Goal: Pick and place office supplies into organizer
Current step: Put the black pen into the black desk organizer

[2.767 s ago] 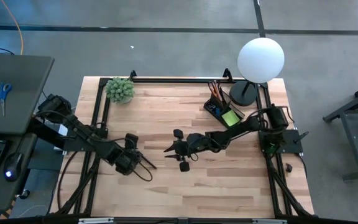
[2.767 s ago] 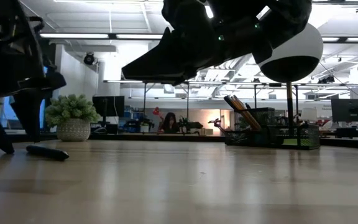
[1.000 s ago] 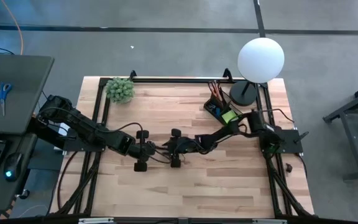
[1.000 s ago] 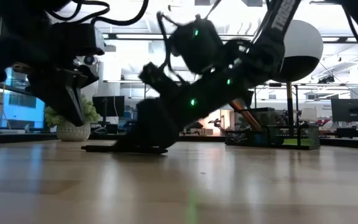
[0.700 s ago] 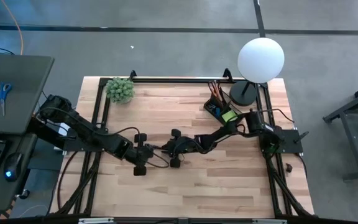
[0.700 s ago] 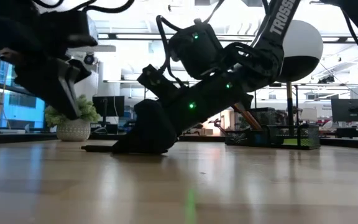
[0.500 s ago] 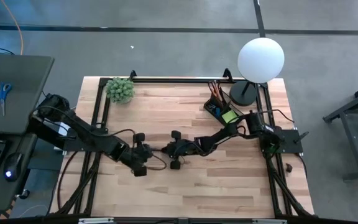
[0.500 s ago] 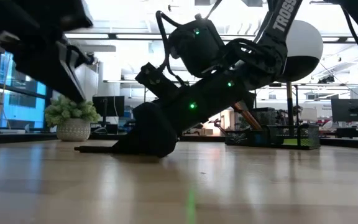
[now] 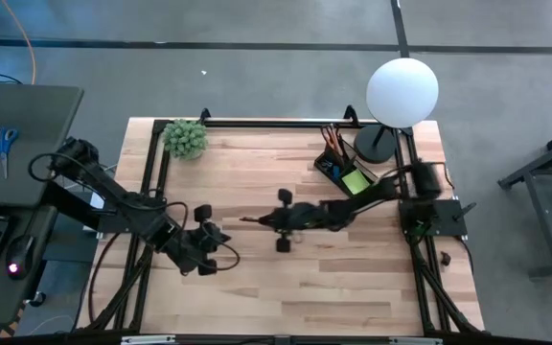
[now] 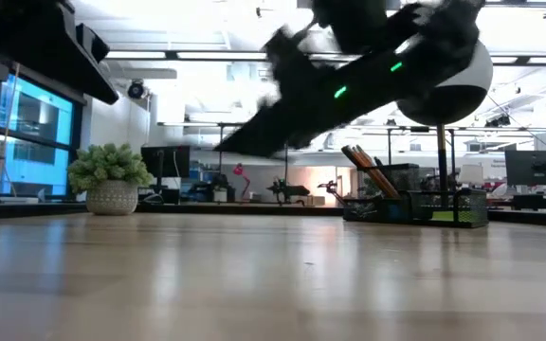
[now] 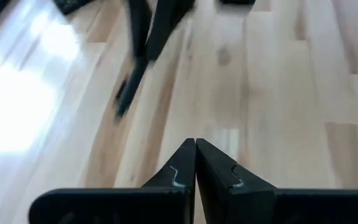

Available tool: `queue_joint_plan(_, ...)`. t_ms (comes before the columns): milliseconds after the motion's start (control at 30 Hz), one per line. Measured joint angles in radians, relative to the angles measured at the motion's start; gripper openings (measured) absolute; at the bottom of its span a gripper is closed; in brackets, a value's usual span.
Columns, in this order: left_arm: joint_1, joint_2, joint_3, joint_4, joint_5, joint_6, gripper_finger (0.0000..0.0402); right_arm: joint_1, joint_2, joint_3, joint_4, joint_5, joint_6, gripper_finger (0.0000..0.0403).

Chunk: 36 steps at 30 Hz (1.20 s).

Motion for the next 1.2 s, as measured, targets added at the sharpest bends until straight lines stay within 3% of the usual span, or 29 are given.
queue_joint_plan(133,-0.009,-0.005,0.0,-0.056,-0.042,-0.057,0.0003,0.0,-0.186,-0.176,0.143,-0.036,0.012,0.0018)
queue_joint_plan(233,-0.009,-0.005,-0.012,-0.013,-0.129,-0.045,0.0002,0.0,-0.292,-0.303,0.297,-0.037,0.014,0.0024)
queue_joint_plan(367,0.008,-0.004,-0.083,0.236,-0.186,0.1,0.0002,0.0,-0.356,-0.45,0.5,-0.055,0.04,0.002)
queue_joint_plan(467,0.06,-0.003,-0.16,0.518,-0.168,0.22,0.0012,0.0,-0.366,-0.507,0.636,-0.066,0.039,0.0017)
queue_joint_plan(533,0.116,0.009,-0.219,0.731,-0.098,0.304,0.0026,0.0,-0.364,-0.525,0.671,-0.095,0.036,0.002)
queue_joint_plan(667,0.257,0.037,-0.329,1.141,0.158,0.421,0.0074,0.001,-0.365,-0.505,0.697,-0.154,0.02,0.0027)
queue_joint_plan(767,0.352,0.072,-0.364,1.335,0.313,0.461,0.0114,0.001,-0.362,-0.487,0.688,-0.174,0.013,0.0025)
queue_joint_plan(933,0.441,0.16,-0.319,1.443,0.419,0.477,0.0163,0.001,-0.362,-0.459,0.664,-0.178,-0.012,0.0022)
queue_joint_plan(1200,0.445,0.305,-0.158,1.457,0.448,0.559,0.019,-0.001,-0.361,-0.436,0.631,-0.17,-0.04,0.0025)
